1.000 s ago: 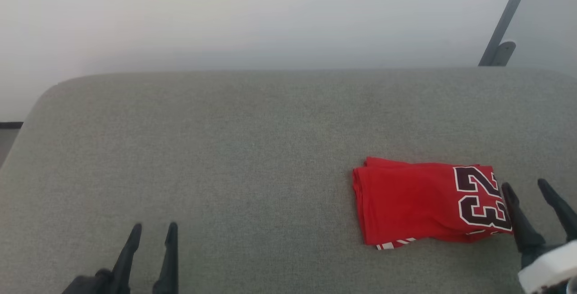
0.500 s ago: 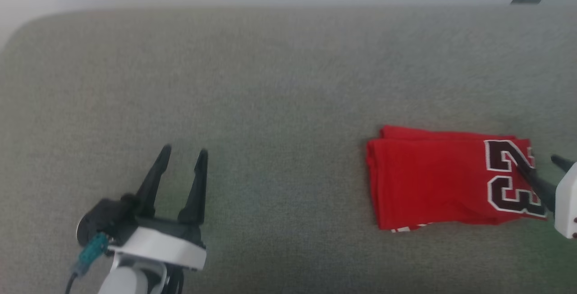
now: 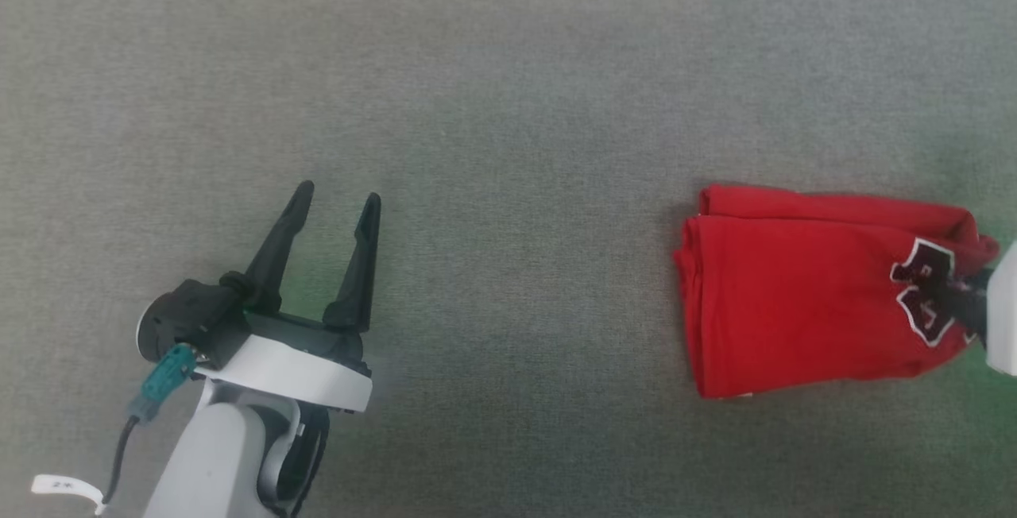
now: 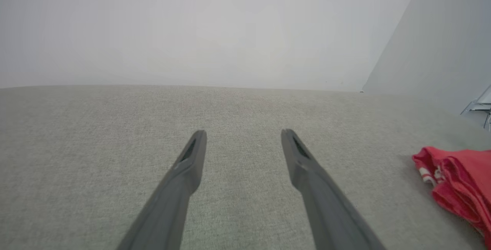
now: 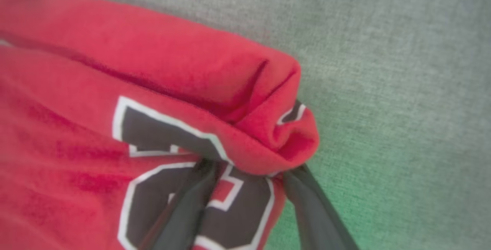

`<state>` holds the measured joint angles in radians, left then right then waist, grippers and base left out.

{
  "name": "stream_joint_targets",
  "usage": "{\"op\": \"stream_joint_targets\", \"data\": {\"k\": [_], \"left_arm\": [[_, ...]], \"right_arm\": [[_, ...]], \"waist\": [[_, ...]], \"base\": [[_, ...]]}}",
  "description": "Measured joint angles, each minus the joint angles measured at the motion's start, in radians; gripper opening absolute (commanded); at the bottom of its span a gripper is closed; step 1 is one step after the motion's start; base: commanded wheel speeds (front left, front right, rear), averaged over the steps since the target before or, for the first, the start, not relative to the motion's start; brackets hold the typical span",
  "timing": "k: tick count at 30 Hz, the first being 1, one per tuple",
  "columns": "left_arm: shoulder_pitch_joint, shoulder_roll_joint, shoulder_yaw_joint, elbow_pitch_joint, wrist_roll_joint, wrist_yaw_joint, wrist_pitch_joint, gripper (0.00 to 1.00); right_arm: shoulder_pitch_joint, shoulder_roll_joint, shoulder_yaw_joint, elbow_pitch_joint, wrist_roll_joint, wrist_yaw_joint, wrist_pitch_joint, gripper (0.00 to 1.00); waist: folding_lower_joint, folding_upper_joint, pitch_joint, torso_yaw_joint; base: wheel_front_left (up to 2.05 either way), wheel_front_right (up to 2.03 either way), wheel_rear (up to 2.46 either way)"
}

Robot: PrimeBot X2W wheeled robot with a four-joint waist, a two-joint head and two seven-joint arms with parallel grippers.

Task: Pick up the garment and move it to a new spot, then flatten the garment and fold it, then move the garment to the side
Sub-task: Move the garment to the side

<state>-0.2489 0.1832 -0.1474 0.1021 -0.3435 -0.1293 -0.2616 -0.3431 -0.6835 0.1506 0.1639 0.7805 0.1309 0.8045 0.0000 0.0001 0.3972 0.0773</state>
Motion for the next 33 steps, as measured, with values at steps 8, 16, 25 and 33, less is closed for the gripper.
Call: {"op": "stream_joint_targets", "data": {"k": [8,16,25,33], "left_arm": [[-0.019,0.042,0.013,-0.007,0.002,0.0,0.0,1.0],[-0.108,0.093,-0.04,-0.033,0.01,0.0,0.0,1.0],[-0.288,0.15,-0.106,-0.053,0.027,0.0,0.0,1.0],[-0.445,0.17,-0.135,-0.074,0.036,0.0,0.0,1.0]], "right_arm": [[-0.032,0.049,0.004,0.016,0.016,0.006,-0.128,0.0],[-0.032,-0.009,-0.146,0.081,0.028,0.001,-0.254,0.0],[-0.168,-0.032,-0.253,0.261,-0.033,0.001,-0.4,0.0],[-0.408,-0.043,-0.32,0.543,-0.162,0.0,-0.58,0.0]], "waist": [[-0.0001,0.0,0.018,-0.085],[-0.0001,0.0,0.059,-0.199],[0.0,0.0,0.149,-0.28],[0.0,0.0,0.245,-0.302]], "base": [[0.0,0.0,0.0],[0.0,0.0,0.0],[0.0,0.0,0.0],[0.0,0.0,0.0]]}}
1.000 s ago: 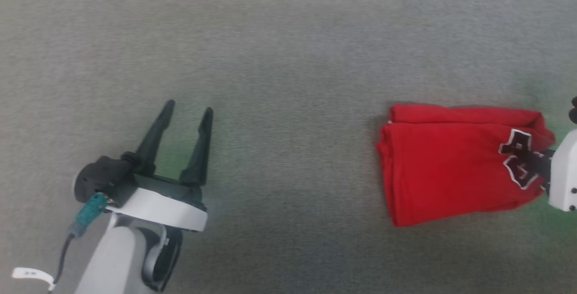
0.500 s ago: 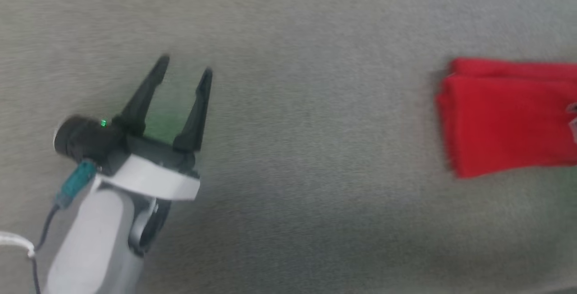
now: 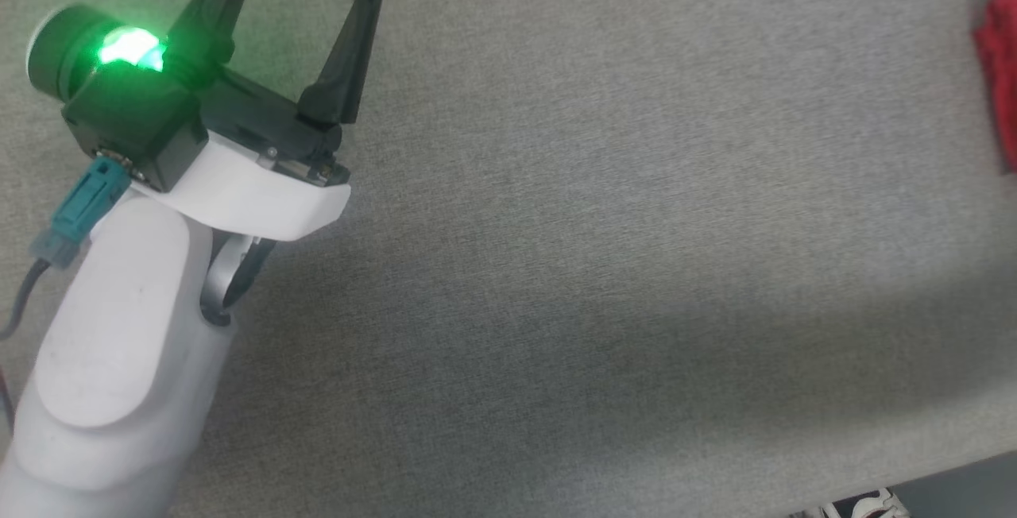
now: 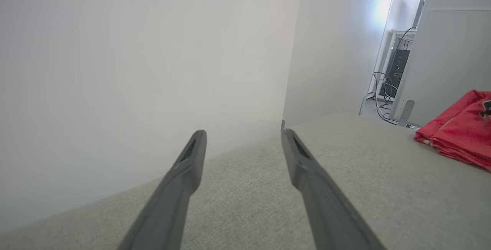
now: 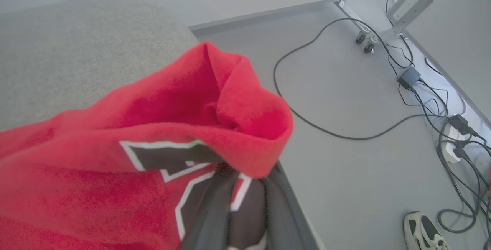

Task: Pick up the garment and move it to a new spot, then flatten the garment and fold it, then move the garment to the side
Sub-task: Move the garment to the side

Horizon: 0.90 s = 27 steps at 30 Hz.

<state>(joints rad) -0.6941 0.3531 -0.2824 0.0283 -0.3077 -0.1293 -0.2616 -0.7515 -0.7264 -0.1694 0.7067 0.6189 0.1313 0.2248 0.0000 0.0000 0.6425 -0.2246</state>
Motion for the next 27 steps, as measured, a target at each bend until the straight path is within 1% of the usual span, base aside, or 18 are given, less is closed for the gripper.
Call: {"op": "stream_joint_targets", "data": {"k": [5,10,11,12,16,21,27], "left_arm": [[-0.032,0.015,-0.015,-0.001,0.002,0.0,0.0,1.0],[-0.03,0.017,-0.016,0.007,0.004,0.0,0.0,1.0],[-0.026,0.016,-0.014,0.008,0.004,0.0,0.0,1.0],[-0.022,0.015,-0.011,0.011,0.004,0.0,0.0,1.0],[0.021,-0.004,-0.002,0.033,0.002,0.0,0.0,1.0],[0.103,-0.042,0.039,0.056,-0.008,0.0,0.0,1.0],[0.258,-0.086,0.1,0.093,-0.017,0.0,0.0,1.0]], "right_arm": [[-0.105,0.04,0.025,0.136,-0.04,-0.001,-0.077,0.0],[-0.17,0.043,0.062,0.244,-0.097,-0.001,-0.155,0.0],[-0.179,0.044,0.071,0.26,-0.104,-0.001,-0.167,0.36],[-0.187,0.045,0.079,0.276,-0.112,-0.001,-0.182,1.0],[-0.196,0.042,0.132,0.302,-0.128,-0.001,-0.219,1.0],[-0.171,0.042,0.234,0.269,-0.129,-0.001,-0.252,1.0],[-0.062,0.093,0.368,0.187,-0.11,-0.001,-0.308,1.0]], "waist": [[0.0,0.0,0.032,0.008],[0.0,0.0,0.031,0.011],[0.0,0.0,0.028,0.011],[0.0,0.0,0.023,0.012],[0.0,0.0,-0.013,0.017],[0.0,0.0,-0.087,0.029],[0.0,0.0,-0.202,0.056]], "base": [[0.0,0.0,0.0],[0.0,0.0,0.0],[0.0,0.0,0.0],[0.0,0.0,0.0],[0.0,0.0,0.0],[0.0,0.0,0.0],[0.0,0.0,0.0]]}}
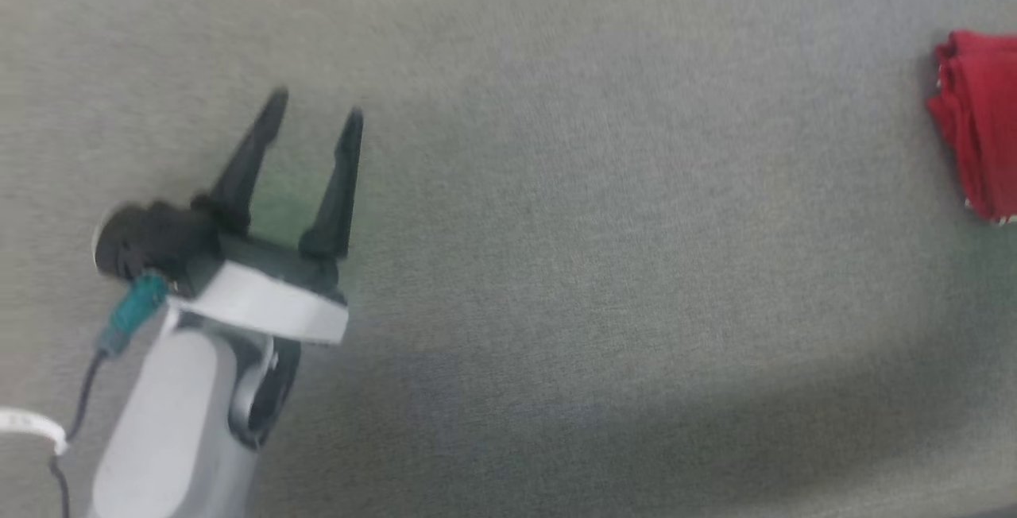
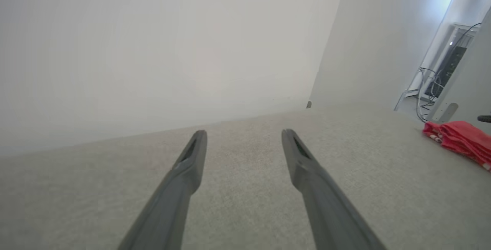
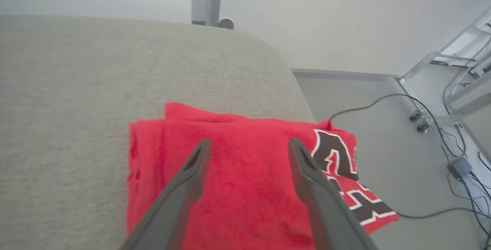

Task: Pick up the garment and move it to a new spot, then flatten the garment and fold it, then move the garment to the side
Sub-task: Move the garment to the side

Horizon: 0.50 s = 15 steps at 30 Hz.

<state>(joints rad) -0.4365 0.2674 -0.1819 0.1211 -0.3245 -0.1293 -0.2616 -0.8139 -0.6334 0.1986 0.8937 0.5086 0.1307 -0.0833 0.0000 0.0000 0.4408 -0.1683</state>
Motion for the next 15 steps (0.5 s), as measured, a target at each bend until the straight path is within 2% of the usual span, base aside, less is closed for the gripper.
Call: {"op": "stream_joint_targets", "data": {"k": [9,15], "left_arm": [[0.181,-0.06,0.071,0.055,-0.001,0.0,0.0,1.0],[0.285,-0.094,0.135,0.077,-0.004,0.0,0.0,1.0]], "right_arm": [[0.167,0.088,0.063,-0.082,0.009,0.0,-0.151,1.0],[0.28,0.185,0.081,-0.165,-0.016,0.0,-0.174,1.0]], "waist": [[0.0,0.0,-0.152,0.084],[0.0,0.0,-0.247,0.142]], "base": [[0.0,0.0,0.0],[0.0,0.0,0.0]]}}
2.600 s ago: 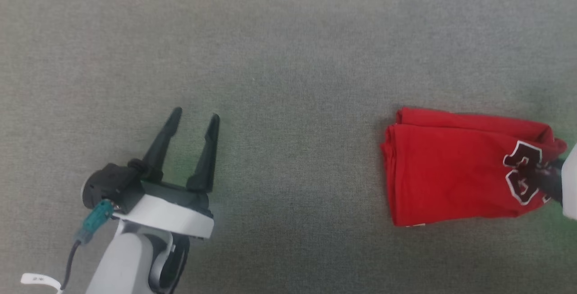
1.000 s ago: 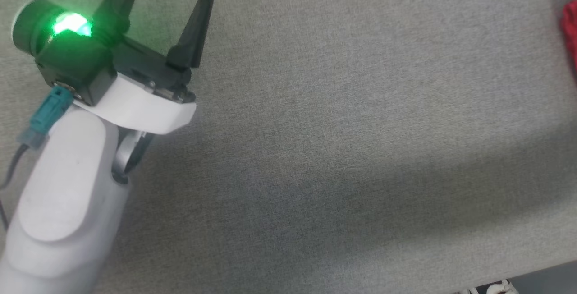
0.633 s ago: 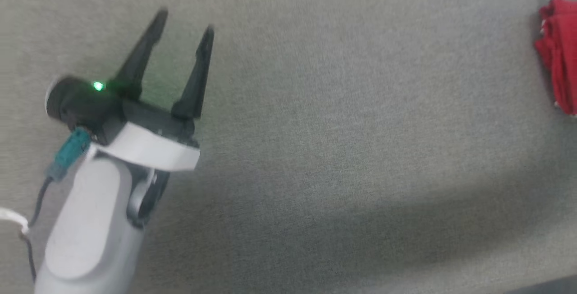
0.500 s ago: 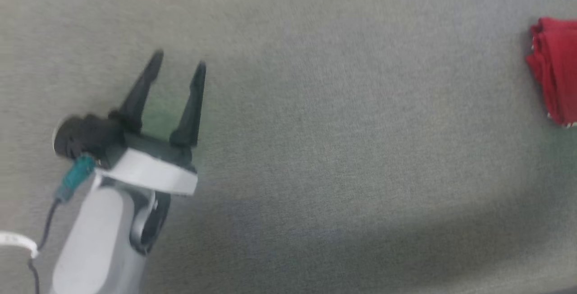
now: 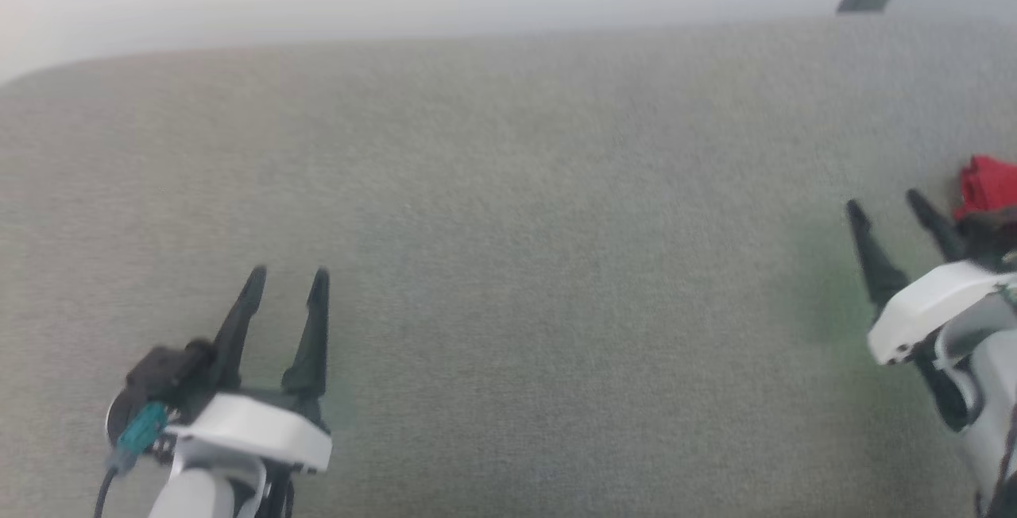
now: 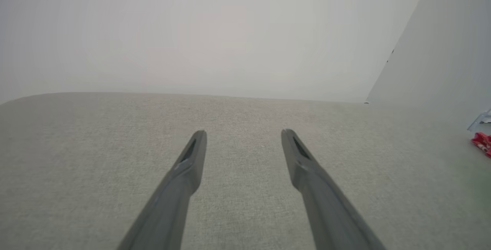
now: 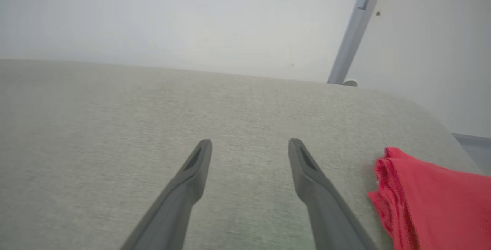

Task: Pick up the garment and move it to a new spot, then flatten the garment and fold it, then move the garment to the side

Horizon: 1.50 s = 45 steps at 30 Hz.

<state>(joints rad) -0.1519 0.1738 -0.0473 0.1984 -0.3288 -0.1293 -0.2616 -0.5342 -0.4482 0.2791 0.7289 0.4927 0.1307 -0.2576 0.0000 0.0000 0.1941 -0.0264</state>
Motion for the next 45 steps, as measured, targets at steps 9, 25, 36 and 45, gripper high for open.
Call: {"op": "stream_joint_targets", "data": {"k": [9,25,36,45], "left_arm": [[0.134,-0.015,0.033,-0.001,-0.005,0.0,0.0,1.0],[0.269,-0.038,0.1,-0.072,0.009,0.0,0.0,1.0],[0.276,-0.039,0.117,-0.081,0.01,0.0,0.0,1.0],[0.281,-0.063,0.113,-0.033,-0.012,0.0,0.012,0.0]], "right_arm": [[0.172,0.087,-0.066,-0.175,-0.064,0.0,-0.004,1.0],[0.475,0.166,-0.241,-0.449,-0.112,0.0,0.014,1.0],[0.5,0.19,-0.261,-0.526,-0.115,0.0,0.057,1.0],[0.542,0.22,-0.252,-0.486,-0.091,0.0,0.069,0.0]], "waist": [[0.0,0.0,-0.125,0.057],[0.0,0.0,-0.215,0.069],[0.0,0.0,-0.223,0.069],[0.0,0.0,-0.221,0.069]], "base": [[0.0,0.0,0.0],[0.0,0.0,0.0],[0.0,0.0,0.0],[0.0,0.0,0.0]]}}
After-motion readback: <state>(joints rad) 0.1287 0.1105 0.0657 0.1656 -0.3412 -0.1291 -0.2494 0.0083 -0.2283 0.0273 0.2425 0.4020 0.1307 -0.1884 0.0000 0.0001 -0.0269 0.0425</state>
